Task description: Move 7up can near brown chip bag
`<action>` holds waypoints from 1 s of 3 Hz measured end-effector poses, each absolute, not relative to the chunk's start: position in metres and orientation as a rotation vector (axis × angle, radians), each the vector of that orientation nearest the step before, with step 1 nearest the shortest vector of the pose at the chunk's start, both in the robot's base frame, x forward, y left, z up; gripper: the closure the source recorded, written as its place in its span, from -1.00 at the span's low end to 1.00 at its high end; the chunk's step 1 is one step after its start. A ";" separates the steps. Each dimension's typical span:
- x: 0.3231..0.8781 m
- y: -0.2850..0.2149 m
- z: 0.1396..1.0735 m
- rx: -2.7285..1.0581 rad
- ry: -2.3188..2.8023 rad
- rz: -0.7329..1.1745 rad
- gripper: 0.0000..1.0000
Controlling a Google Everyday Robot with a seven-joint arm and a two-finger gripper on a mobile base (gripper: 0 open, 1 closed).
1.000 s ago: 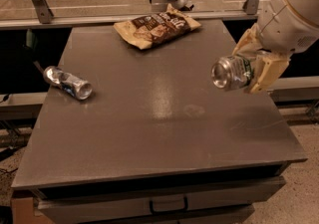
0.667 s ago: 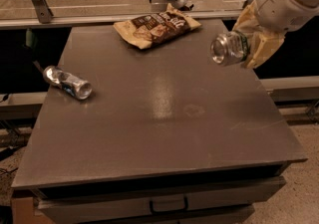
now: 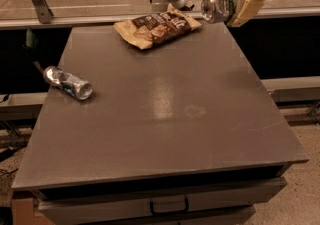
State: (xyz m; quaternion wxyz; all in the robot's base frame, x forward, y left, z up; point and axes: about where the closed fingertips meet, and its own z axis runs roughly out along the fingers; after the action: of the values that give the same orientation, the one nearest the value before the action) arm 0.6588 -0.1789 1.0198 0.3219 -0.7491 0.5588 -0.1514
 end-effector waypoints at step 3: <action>0.720 -0.145 1.003 -1.829 1.463 -0.486 1.00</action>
Offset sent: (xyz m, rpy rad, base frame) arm 0.0559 0.0308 -0.0163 0.0617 -0.1334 -0.1180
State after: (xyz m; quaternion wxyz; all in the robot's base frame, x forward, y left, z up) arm 0.7197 -0.1452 1.0031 0.3662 -0.7115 0.5691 -0.1892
